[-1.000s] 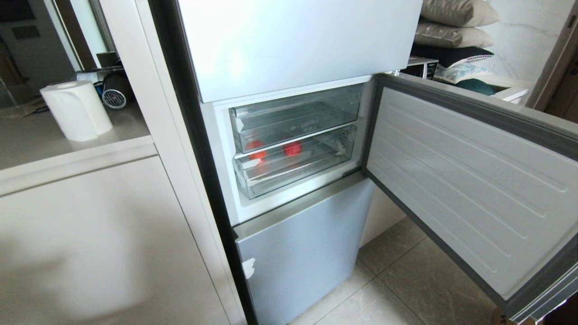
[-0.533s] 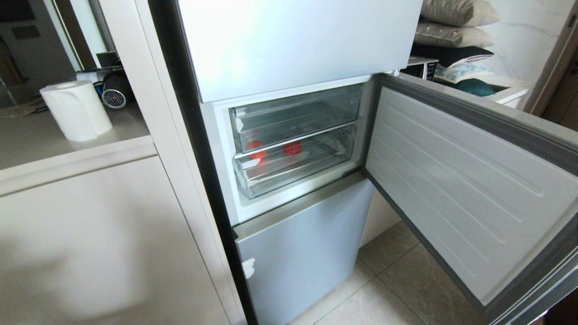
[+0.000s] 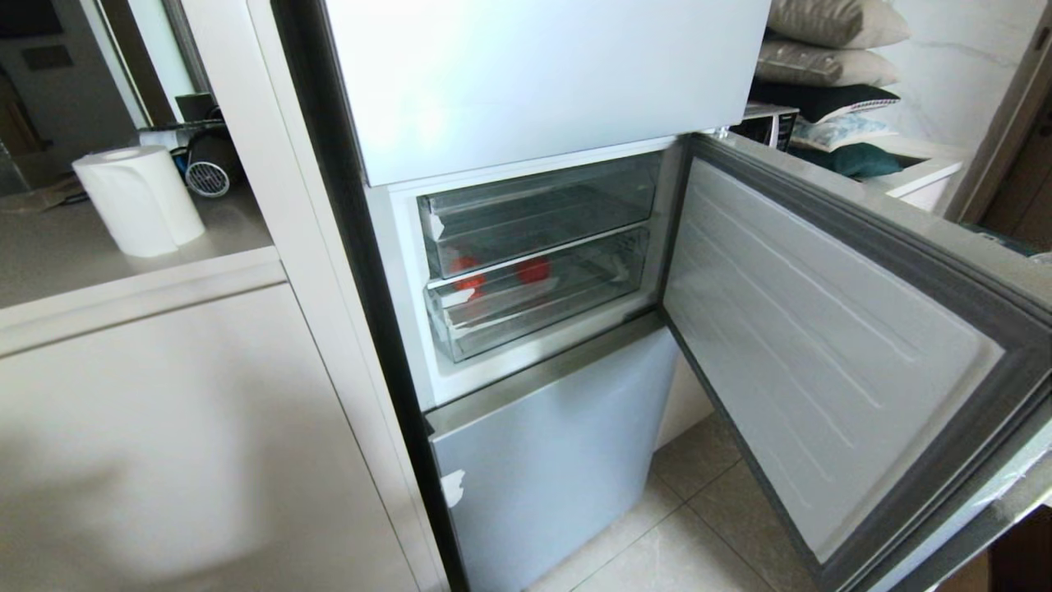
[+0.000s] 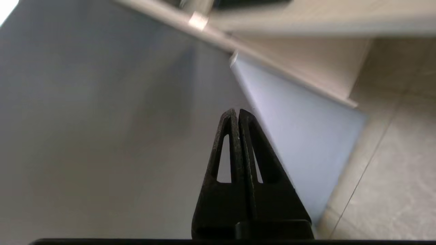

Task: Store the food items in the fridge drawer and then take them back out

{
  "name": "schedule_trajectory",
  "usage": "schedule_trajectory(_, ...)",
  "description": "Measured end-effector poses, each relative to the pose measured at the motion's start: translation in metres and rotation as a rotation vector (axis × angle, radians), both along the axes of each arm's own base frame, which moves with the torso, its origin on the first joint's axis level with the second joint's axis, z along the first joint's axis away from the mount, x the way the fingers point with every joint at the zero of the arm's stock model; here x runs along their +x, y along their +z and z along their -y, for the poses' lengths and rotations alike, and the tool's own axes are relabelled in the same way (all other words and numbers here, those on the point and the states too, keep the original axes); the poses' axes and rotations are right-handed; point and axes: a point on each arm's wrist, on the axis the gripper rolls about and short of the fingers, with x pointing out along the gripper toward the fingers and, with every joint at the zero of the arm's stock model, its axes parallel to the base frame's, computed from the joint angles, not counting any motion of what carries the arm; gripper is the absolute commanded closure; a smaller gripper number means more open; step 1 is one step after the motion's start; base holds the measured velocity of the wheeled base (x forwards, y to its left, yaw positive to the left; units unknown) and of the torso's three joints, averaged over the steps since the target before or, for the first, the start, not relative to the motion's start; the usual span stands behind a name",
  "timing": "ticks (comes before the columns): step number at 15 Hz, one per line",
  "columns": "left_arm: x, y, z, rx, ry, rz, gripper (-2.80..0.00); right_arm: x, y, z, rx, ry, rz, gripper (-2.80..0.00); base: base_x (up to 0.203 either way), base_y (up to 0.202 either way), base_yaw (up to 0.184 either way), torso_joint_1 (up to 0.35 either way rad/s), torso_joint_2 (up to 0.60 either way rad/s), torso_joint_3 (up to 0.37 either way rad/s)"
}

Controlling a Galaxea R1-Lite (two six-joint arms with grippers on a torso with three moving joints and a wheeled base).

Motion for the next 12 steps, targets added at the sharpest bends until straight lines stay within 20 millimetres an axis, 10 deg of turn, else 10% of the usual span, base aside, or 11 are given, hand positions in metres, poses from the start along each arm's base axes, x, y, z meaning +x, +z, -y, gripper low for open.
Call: schedule_trajectory(12,0.0,0.0,0.0,0.0,0.0,0.0,0.0,0.025,0.018,-0.223,-0.225,0.42,0.092,0.0,0.0,0.0,0.0,0.0,0.0,0.0)
